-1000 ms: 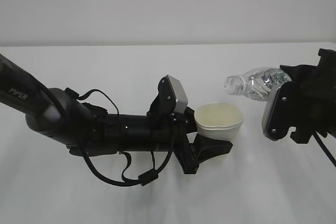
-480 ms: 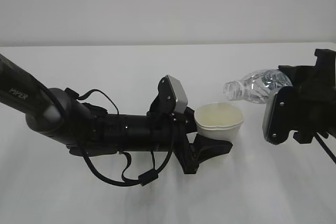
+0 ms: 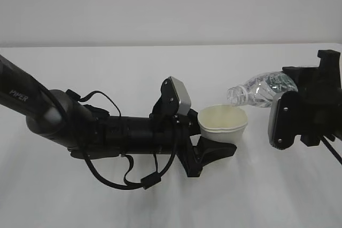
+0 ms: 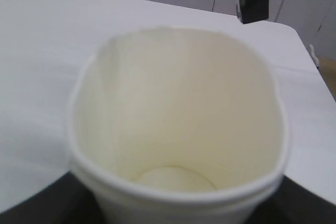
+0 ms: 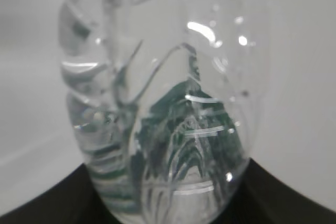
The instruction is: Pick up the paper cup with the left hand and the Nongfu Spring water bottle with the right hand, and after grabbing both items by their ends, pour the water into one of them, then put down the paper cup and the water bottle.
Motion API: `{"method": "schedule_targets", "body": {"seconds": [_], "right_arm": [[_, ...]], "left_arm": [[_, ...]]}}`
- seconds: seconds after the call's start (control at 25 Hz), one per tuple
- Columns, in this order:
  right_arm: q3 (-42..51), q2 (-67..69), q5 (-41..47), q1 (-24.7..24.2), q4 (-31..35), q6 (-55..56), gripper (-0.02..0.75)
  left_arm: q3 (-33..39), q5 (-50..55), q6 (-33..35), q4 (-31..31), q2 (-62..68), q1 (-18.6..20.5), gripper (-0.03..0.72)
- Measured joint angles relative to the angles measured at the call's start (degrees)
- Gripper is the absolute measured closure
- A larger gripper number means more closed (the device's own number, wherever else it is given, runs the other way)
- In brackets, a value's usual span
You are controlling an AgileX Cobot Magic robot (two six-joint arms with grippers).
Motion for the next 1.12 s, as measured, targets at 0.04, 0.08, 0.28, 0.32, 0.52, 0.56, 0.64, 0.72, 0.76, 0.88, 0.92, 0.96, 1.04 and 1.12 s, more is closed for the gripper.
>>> {"method": "schedule_targets", "body": {"seconds": [0.04, 0.08, 0.28, 0.32, 0.52, 0.56, 0.64, 0.72, 0.76, 0.88, 0.92, 0.96, 1.04, 1.12], "right_arm": [[0.0, 0.0, 0.0, 0.0, 0.0, -0.1, 0.346], [0.0, 0.0, 0.0, 0.0, 0.0, -0.1, 0.346], [0.0, 0.0, 0.0, 0.0, 0.0, -1.6, 0.346], [0.0, 0.0, 0.0, 0.0, 0.0, -1.7, 0.346], [0.0, 0.0, 0.0, 0.0, 0.0, -2.2, 0.346], [0.0, 0.0, 0.0, 0.0, 0.0, -2.3, 0.346], [0.0, 0.0, 0.0, 0.0, 0.0, -2.5, 0.346], [0.0, 0.0, 0.0, 0.0, 0.0, -2.6, 0.346], [0.0, 0.0, 0.0, 0.0, -0.1, -2.6, 0.346], [0.0, 0.0, 0.0, 0.0, -0.2, -2.9, 0.346], [0.0, 0.0, 0.0, 0.0, -0.2, -3.0, 0.346], [0.0, 0.0, 0.0, 0.0, -0.2, -3.0, 0.346], [0.0, 0.0, -0.2, 0.0, -0.3, -3.1, 0.346], [0.0, 0.0, -0.4, 0.0, -0.3, -3.1, 0.346]], "left_arm": [[0.0, 0.0, 0.0, 0.0, 0.0, 0.0, 0.239], [0.0, 0.0, 0.0, 0.0, 0.0, 0.0, 0.239], [0.0, 0.0, 0.0, 0.0, 0.0, 0.0, 0.239], [0.0, 0.0, 0.0, 0.0, 0.0, 0.0, 0.239], [0.0, 0.0, 0.0, 0.0, 0.0, 0.0, 0.239], [0.0, 0.0, 0.0, 0.0, 0.0, 0.0, 0.241], [0.0, 0.0, 0.0, 0.0, 0.0, 0.0, 0.242], [0.0, 0.0, 0.0, 0.0, 0.0, 0.0, 0.242], [0.0, 0.0, 0.0, 0.0, 0.0, 0.0, 0.242], [0.0, 0.0, 0.0, 0.0, 0.0, 0.0, 0.242], [0.0, 0.0, 0.0, 0.0, 0.0, 0.0, 0.242], [0.0, 0.0, 0.0, 0.0, 0.0, 0.0, 0.242], [0.0, 0.0, -0.1, 0.0, 0.1, 0.0, 0.242], [0.0, 0.0, -0.1, 0.0, 0.1, 0.0, 0.242]]}}
